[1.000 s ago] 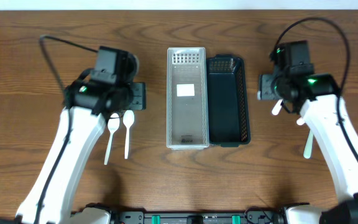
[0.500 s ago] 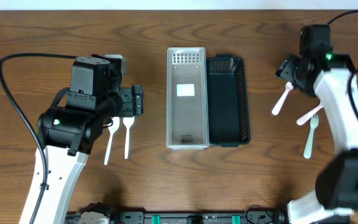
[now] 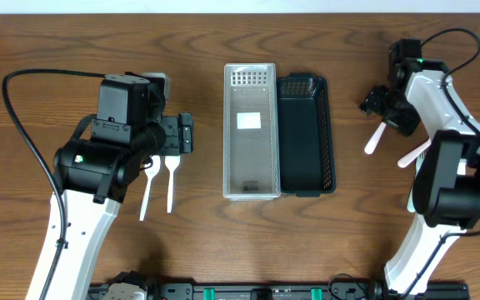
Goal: Pack container
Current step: 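Move the right gripper to the upper white fork and grasp it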
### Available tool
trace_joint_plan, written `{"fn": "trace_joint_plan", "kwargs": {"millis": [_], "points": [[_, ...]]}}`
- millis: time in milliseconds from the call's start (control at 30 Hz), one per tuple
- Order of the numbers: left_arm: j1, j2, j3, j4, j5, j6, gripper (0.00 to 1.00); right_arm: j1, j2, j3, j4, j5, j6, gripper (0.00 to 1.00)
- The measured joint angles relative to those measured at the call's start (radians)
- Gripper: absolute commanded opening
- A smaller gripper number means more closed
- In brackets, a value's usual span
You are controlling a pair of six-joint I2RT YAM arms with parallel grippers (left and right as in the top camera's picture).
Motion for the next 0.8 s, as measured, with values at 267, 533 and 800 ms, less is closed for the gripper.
{"fn": "trace_joint_plan", "kwargs": {"millis": [267, 533, 800], "points": [[0.0, 0.0, 0.0, 0.0, 0.0, 0.0, 0.84, 0.0, 0.069, 0.0, 0.018, -0.046, -0.02, 0.88], [0.0, 0.0, 0.0, 0.0, 0.0, 0.0, 0.84, -0.021, 0.078, 0.002, 0.029, -0.067, -0.031, 0.81], [0.0, 0.0, 0.0, 0.0, 0.0, 0.0, 0.84, -0.059, 0.08, 0.003, 0.036, -0.074, -0.047, 0.38]]}}
